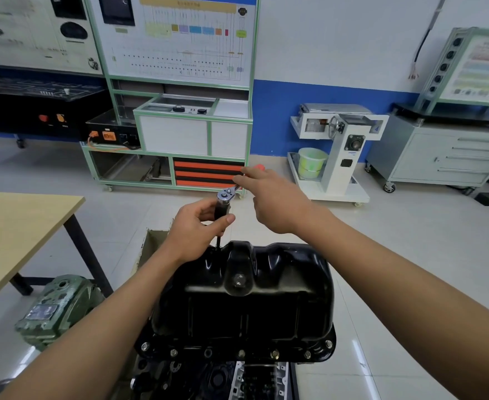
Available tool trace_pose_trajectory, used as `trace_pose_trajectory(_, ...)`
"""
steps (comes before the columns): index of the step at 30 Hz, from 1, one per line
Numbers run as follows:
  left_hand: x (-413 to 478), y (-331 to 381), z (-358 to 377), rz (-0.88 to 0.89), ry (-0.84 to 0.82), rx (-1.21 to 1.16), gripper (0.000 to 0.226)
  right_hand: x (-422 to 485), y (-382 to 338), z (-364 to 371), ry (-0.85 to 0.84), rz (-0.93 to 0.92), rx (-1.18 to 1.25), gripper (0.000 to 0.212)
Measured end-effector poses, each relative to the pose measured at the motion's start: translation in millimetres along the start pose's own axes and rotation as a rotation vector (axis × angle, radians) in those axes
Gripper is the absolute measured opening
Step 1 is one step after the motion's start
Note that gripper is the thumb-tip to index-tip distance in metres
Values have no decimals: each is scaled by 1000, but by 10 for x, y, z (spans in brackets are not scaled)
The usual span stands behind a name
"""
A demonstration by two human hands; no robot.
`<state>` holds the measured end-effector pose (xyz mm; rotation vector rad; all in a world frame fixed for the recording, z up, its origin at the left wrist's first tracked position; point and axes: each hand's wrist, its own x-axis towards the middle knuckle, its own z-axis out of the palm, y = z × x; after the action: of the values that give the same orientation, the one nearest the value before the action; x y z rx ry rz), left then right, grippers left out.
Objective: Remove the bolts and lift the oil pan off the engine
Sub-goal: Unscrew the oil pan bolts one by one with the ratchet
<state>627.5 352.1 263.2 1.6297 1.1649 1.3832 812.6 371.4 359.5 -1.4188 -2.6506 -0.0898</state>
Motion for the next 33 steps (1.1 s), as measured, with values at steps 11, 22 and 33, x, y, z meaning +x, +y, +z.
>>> trace_pose_trajectory(11, 9, -14, 3, 30, 44, -15, 19, -287, -297, -298, -146, 20, 197, 29)
trace_pose_trajectory(22, -1, -27, 6, 6, 59, 60, 13, -225, -170, -339, -203, 0, 137, 59)
trace_pose_trajectory(33, -32, 12, 18, -8, 19, 61, 17, -131, -72, -127, 10, -5, 75, 78)
